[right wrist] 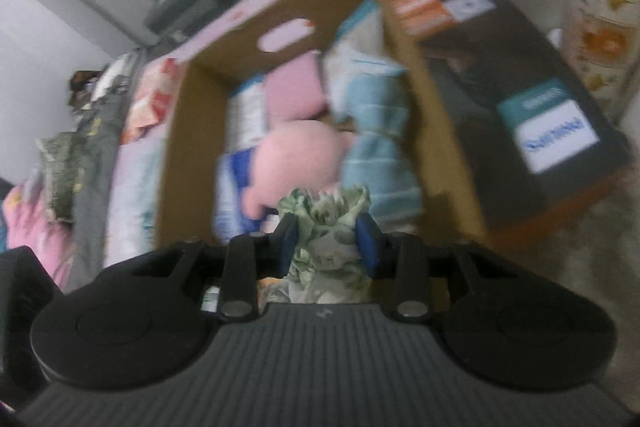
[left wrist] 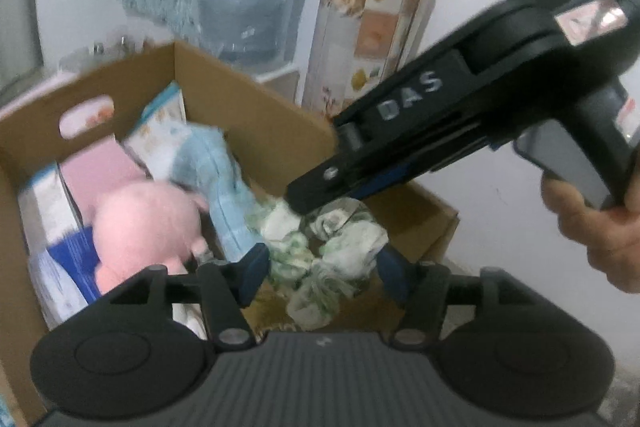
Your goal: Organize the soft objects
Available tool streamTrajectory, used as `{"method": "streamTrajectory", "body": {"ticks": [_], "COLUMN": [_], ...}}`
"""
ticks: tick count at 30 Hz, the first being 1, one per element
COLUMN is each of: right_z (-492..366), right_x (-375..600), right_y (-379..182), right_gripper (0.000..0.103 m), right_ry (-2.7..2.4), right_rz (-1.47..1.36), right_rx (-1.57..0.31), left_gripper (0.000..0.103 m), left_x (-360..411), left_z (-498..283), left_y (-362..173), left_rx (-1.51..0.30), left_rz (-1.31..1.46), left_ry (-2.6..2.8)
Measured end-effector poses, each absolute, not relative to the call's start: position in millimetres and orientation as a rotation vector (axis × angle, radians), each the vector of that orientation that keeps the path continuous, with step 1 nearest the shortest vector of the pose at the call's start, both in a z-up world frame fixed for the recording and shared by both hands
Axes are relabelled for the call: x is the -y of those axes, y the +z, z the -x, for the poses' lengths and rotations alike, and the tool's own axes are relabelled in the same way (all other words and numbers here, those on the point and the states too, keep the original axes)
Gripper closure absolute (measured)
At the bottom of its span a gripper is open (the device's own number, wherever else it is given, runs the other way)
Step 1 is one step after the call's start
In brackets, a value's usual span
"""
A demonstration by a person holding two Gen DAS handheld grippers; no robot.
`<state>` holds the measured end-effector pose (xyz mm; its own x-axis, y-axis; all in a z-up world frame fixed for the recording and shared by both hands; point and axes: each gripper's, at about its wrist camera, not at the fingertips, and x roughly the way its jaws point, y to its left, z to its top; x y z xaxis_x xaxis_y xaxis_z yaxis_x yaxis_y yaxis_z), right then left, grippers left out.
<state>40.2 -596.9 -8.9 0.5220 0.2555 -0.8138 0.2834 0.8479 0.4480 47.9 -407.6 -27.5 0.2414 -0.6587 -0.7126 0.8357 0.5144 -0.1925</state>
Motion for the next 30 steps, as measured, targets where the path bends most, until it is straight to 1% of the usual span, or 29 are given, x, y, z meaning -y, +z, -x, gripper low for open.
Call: {"method": "streamTrajectory", "body": {"ticks": [2,4,7,9,11,14,16,17,18,20,21,22,23,24,27,30], "right_z": [-39,-36,-35,-30,-23,-5,9,16,23,36,41,47,53,58,72,78], "right_x": [601,604,604,602,598,587,578,573,567,557,551,544,537,530,504,477], "right_y": [-16,-19,-16,-10,-1,15,25,30,34,41,44,46,48,50,52,48], "right_gripper": [0.068,0.062,0.061,0.058,0.055,0.047,0.032,0.027,0.021,0.018,0.015,0.01,0.007,0.001,0.001,0.001], "right_ry": [-0.032,-0.038,-0.05,-0.046,-0.042,-0.041,-0.039,-0.038,-0.039,-0.048,-0.054,-0.066,-0.08,-0.092,-0.118,-0.137], "right_rz": [-0.592,-0.603,-0.603,-0.616,-0.626,-0.614,-0.613,-0.616,-0.617,-0.613,-0.605,-0.596,-0.587,-0.574,-0.526,-0.46], "right_rx": [-1.044,-1.036,-1.004,-0.962,-0.914,-0.82,-0.754,-0.714,-0.679,-0.62,-0.595,-0.567,-0.544,-0.525,-0.467,-0.462], "left_gripper": [0.039,0.036,0.032,0.029,0.023,0.018,0.014,0.011,0.01,0.005,0.003,0.0,0.0,0.0,0.0,0.0], "left_x": [401,393,380,371,367,355,338,331,320,301,288,279,268,256,229,209], "left_z": [-52,-56,-63,-64,-64,-67,-64,-63,-62,-58,-56,-55,-54,-52,-47,-41], "left_y": [-29,-28,-20,-13,-4,8,19,23,29,40,45,50,53,56,57,49], "left_rx": [-0.857,-0.861,-0.847,-0.836,-0.824,-0.807,-0.785,-0.771,-0.75,-0.714,-0.692,-0.677,-0.659,-0.643,-0.638,-0.655], "left_rz": [-0.236,-0.222,-0.191,-0.18,-0.171,-0.148,-0.134,-0.131,-0.132,-0.131,-0.131,-0.131,-0.131,-0.131,-0.148,-0.154], "left_ry": [-1.03,-1.015,-0.999,-0.99,-0.978,-0.947,-0.92,-0.906,-0.883,-0.829,-0.798,-0.774,-0.745,-0.708,-0.589,-0.467]}}
